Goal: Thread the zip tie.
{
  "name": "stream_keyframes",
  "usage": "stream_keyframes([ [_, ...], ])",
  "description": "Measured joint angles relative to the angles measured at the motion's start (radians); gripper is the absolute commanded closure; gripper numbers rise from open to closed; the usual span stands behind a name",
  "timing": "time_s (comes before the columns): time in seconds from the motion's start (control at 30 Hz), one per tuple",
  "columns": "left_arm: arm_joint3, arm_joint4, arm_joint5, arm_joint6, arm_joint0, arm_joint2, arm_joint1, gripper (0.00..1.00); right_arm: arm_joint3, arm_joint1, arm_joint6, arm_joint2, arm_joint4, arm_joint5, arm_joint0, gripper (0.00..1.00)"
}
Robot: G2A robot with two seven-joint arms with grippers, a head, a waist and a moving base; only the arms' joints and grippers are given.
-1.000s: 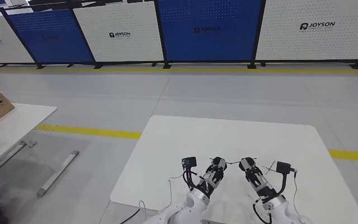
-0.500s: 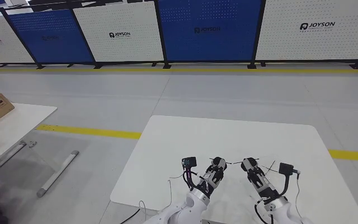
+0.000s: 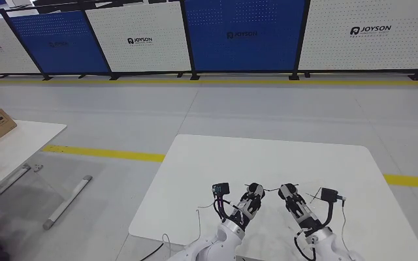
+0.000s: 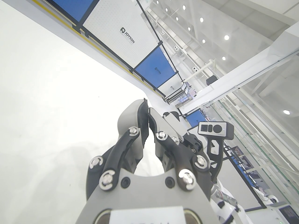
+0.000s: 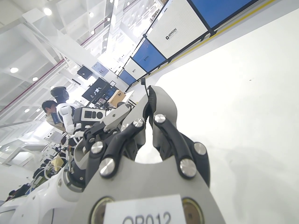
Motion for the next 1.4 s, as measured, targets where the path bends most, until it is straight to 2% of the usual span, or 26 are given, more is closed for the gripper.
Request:
stream_keyframes([
  [0.4,0.0,0.0,0.0,0.0,0.0,0.0,0.0,1.0,0.029,-0.014,0.017,-0.013,0.012,-0.004,0.018,1.0],
  [0.73,0.0,0.0,0.0,0.0,0.0,0.0,0.0,1.0,0.029,-0.014,0.017,-0.013,0.011,-0.002,0.019,1.0],
  [0.9,0.003,-0.072,0.007,-0.022,0.002,-0.013,-0.009,1.0,0.032,-0.021,-0.034,-0.017,0.007,-0.047,0.009,1.0],
  [1.03,0.009,-0.129,-0.012,-0.017,-0.003,-0.019,-0.019,1.0,0.047,-0.027,-0.035,-0.021,0.021,-0.061,0.017,1.0],
  [1.13,0.005,-0.153,-0.036,-0.011,-0.002,-0.024,-0.024,1.0,0.055,-0.031,-0.021,-0.025,0.028,-0.051,0.027,1.0],
  [1.27,-0.004,-0.152,-0.053,-0.019,0.006,-0.029,-0.027,1.0,0.057,-0.036,0.01,-0.036,0.026,-0.033,0.041,1.0],
  [1.4,-0.008,-0.13,-0.049,-0.018,0.011,-0.035,-0.029,1.0,0.058,-0.039,0.014,-0.027,0.049,-0.046,0.041,1.0],
])
